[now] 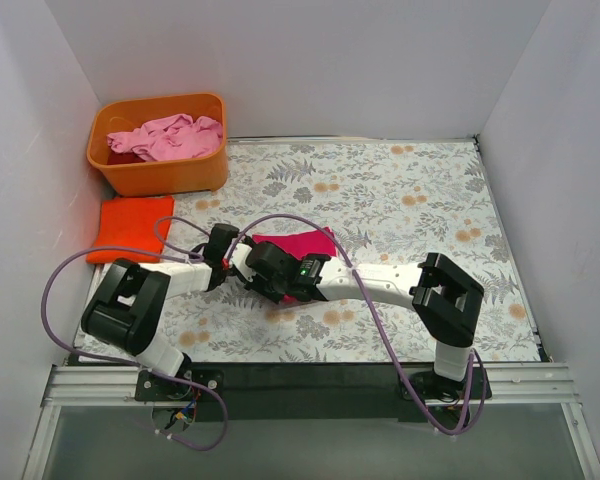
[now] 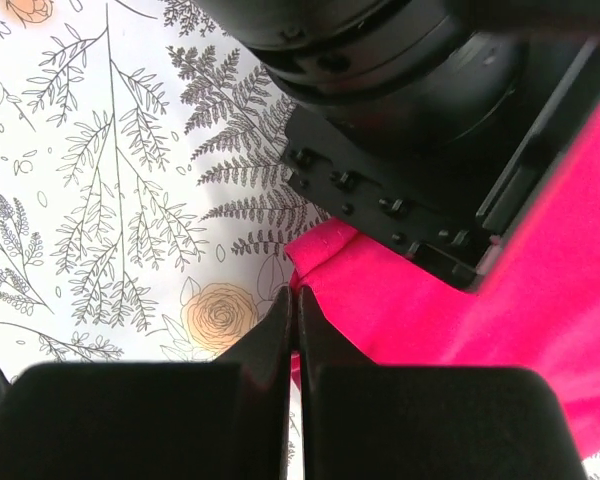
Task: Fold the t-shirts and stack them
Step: Fold the tshirt, then neatly place the folded tshirt to the corner
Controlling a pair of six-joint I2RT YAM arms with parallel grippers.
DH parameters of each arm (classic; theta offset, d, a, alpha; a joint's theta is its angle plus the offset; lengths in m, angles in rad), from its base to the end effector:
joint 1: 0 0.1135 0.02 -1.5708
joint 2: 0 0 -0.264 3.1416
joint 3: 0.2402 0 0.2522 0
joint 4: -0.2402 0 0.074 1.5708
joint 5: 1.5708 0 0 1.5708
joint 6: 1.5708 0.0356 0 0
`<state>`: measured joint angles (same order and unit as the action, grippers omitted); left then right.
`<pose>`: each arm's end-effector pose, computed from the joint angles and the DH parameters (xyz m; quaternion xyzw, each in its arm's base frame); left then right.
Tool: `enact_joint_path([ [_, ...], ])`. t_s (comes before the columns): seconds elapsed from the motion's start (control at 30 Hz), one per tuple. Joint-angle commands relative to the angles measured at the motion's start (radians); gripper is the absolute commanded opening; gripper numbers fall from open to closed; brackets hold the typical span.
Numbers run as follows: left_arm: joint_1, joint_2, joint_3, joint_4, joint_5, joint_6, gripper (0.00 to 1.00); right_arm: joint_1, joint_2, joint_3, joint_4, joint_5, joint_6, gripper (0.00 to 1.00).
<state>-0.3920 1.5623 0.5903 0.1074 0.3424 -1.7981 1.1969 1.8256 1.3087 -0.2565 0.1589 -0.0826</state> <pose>0.2497 -0.1162 0.1272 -0.5528 0.7434 -0.3761 0.0140 0.1540 0.3771 0.2238 -0.5237 0.7554 0.1425 0.3671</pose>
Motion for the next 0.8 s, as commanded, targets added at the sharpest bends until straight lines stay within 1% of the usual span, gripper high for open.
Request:
enact_joint_path([
  [0.0,-0.007,-0.008,0.008,-0.064,-0.132,0.088,0.34,-0.002,-0.032,-0.014,0.060,-0.027,0.018,0.01],
  [0.03,-0.007,-0.027,0.014,-0.080,-0.147,0.106,0.21,-0.003,-0.035,-0.017,0.062,-0.028,0.021,0.01],
  [0.07,-0.007,-0.036,0.017,-0.087,-0.169,0.156,0.13,-0.003,-0.035,-0.017,0.062,-0.032,0.023,0.03],
  [0.1,-0.007,-0.045,0.025,-0.098,-0.181,0.181,0.03,-0.002,-0.038,-0.022,0.062,-0.035,0.024,0.08],
  [0.13,-0.007,-0.054,0.034,-0.133,-0.195,0.213,0.00,-0.002,-0.042,-0.025,0.062,-0.038,0.026,0.21],
  [0.17,-0.007,-0.076,0.052,-0.146,-0.225,0.276,0.00,-0.003,-0.046,-0.025,0.062,-0.038,0.032,0.30],
  [0.23,-0.007,-0.103,0.068,-0.193,-0.259,0.353,0.00,-0.003,-0.068,-0.040,0.060,-0.030,0.035,0.48],
  [0.27,-0.007,-0.123,0.101,-0.221,-0.293,0.385,0.00,-0.002,-0.078,-0.048,0.060,-0.022,0.035,0.52],
  [0.3,-0.005,-0.130,0.121,-0.251,-0.368,0.472,0.00,-0.002,-0.107,-0.057,0.060,-0.016,0.037,0.54],
  [0.33,-0.005,-0.133,0.149,-0.320,-0.412,0.512,0.00,-0.002,-0.123,-0.075,0.060,0.002,0.038,0.57],
  [0.37,-0.005,-0.137,0.173,-0.354,-0.455,0.557,0.00,-0.002,-0.140,-0.087,0.060,0.011,0.038,0.62],
  [0.4,-0.001,-0.140,0.228,-0.386,-0.536,0.630,0.00,-0.002,-0.176,-0.098,0.048,0.020,0.044,0.64],
  [0.43,0.002,-0.145,0.255,-0.438,-0.572,0.672,0.00,-0.003,-0.195,-0.123,0.042,0.039,0.049,0.71],
  [0.5,0.016,-0.148,0.322,-0.472,-0.630,0.738,0.00,-0.003,-0.251,-0.146,0.025,0.065,0.060,0.78],
  [0.53,0.027,-0.148,0.342,-0.494,-0.663,0.805,0.00,-0.002,-0.270,-0.160,0.005,0.094,0.073,0.81],
  [0.57,0.036,-0.148,0.364,-0.503,-0.677,0.834,0.00,-0.002,-0.288,-0.187,-0.004,0.109,0.076,0.87],
  [0.63,0.062,-0.140,0.411,-0.521,-0.712,0.925,0.00,-0.003,-0.347,-0.216,-0.027,0.157,0.076,0.92],
  [0.77,0.122,-0.108,0.468,-0.532,-0.753,1.063,0.00,-0.006,-0.440,-0.261,-0.081,0.228,0.104,0.95],
])
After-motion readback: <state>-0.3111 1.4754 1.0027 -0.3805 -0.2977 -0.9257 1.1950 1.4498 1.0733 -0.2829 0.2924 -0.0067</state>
